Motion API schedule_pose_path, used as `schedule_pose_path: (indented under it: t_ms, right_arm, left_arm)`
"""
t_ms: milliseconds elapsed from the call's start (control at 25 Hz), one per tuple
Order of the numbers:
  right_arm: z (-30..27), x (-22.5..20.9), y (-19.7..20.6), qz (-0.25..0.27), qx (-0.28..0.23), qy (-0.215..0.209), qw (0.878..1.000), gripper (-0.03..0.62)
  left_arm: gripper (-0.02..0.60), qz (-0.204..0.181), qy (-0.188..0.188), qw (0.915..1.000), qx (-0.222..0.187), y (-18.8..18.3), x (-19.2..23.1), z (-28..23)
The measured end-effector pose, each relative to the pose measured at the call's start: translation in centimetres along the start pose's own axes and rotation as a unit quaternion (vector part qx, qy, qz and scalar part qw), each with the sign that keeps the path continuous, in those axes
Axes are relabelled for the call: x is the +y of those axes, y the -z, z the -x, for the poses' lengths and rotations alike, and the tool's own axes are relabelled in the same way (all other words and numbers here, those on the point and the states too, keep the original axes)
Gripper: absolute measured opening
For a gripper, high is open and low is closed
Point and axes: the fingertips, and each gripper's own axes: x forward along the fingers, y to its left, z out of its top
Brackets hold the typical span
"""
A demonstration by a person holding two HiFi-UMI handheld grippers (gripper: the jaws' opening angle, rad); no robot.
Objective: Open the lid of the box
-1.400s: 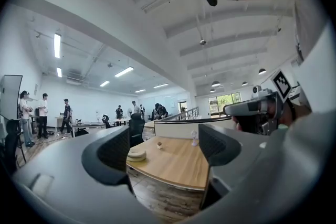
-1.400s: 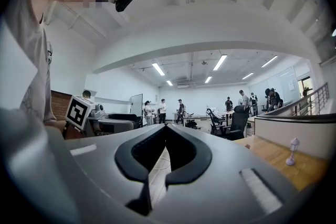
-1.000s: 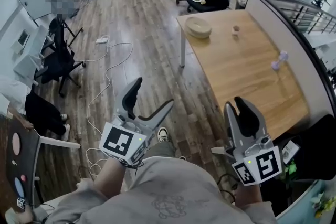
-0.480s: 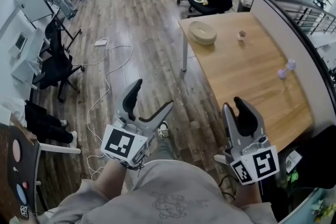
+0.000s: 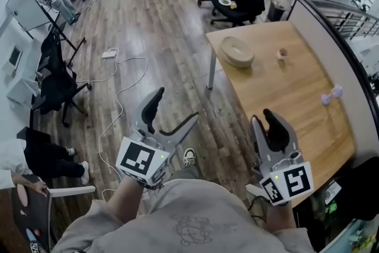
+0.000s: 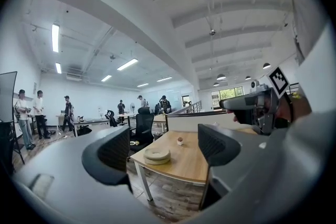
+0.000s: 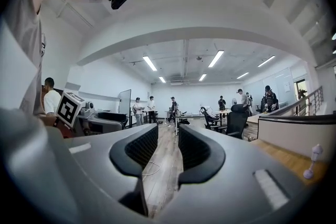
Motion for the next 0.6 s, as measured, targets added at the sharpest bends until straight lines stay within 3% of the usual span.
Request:
schedule_pose_path:
  t_ms: [280, 600]
  right_arm:
    - [-9.9, -1.6, -1.1, 0.005, 0.004, 0.029, 1.000, 0.104]
    - [-17.9, -3.3, 0.6, -0.009, 0.027, 0.046, 0.999, 0.104]
  left_arm:
    - [0.394, -0.006, 0.034, 0.9994, -0.009, -0.2, 8.4, -5.6]
    - [0.394, 0.005, 0.061, 0.9981, 0.005, 0.6, 14.1, -10.8]
